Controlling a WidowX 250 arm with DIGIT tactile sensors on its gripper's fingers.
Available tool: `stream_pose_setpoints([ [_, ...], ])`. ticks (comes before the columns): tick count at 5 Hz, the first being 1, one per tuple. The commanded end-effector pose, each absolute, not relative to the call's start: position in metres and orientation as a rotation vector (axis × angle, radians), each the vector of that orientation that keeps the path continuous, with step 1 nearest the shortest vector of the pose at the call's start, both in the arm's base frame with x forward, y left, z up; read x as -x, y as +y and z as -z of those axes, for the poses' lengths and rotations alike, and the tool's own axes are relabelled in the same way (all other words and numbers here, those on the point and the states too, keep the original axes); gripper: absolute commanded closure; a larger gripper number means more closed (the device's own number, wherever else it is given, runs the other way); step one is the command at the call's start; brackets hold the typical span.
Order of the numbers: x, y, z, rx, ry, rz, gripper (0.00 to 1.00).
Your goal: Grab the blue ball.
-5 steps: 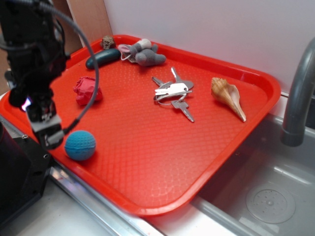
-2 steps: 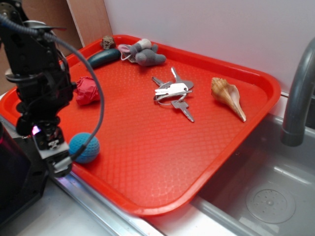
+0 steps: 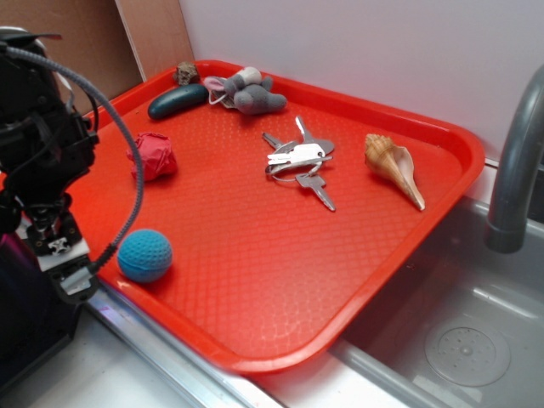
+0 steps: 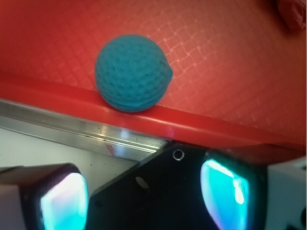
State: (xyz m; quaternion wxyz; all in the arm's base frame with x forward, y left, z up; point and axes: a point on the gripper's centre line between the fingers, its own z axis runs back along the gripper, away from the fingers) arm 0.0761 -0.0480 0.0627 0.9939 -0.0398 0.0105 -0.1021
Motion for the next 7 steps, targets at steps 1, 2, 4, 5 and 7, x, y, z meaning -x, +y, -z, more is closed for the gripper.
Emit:
stream_pose_setpoints([
  [1,-0.074,-0.052,-0.076,0.082,0.017,0.205,0.0],
  [2,-0.096,-0.048,-0.072,0.099,-0.01,0.224,0.0],
  [4,-0.136,-0.054,-0.051,0.118,-0.013,0.249,0.0],
  [5,-0.137,-0.063,-0.044,0.13,-0.003,0.301,0.0],
  [7,-0.134,-0.069,-0.039,0.141,0.012,0.325,1.0],
])
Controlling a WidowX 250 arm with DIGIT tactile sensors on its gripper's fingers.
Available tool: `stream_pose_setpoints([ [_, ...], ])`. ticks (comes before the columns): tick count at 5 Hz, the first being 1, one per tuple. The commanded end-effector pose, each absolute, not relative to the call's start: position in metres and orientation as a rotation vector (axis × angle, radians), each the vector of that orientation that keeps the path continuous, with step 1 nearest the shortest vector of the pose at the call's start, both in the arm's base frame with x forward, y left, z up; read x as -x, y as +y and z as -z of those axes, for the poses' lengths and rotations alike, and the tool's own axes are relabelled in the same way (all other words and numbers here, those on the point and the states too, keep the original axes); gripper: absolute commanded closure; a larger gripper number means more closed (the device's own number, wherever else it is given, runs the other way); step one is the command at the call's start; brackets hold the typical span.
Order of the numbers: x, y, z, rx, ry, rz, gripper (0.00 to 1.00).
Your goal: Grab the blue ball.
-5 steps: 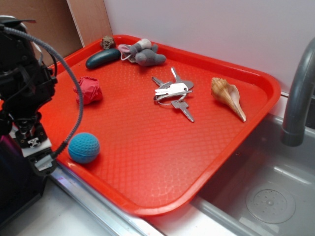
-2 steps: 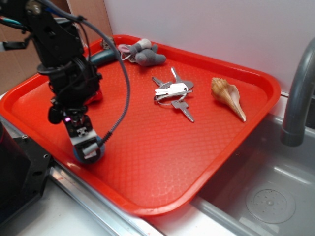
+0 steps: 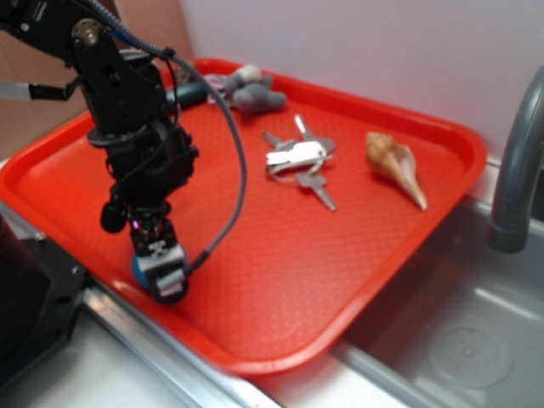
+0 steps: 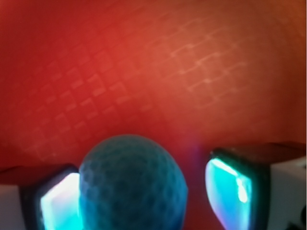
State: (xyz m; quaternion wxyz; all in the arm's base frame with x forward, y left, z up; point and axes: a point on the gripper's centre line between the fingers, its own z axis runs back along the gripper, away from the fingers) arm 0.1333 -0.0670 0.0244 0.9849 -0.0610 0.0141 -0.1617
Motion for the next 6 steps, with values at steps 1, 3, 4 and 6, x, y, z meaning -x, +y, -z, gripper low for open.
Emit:
stream_pose_setpoints([
  [1,-0.134,-0.068,-0.047,0.118,0.013,0.317,1.0],
  [3,-0.145,-0.013,-0.13,0.06,-0.024,0.014,1.0],
  [4,-0.155,0.031,-0.18,0.032,-0.043,-0.175,1.0],
  [6,-0.169,0.063,-0.208,0.041,-0.067,-0.227,1.0],
])
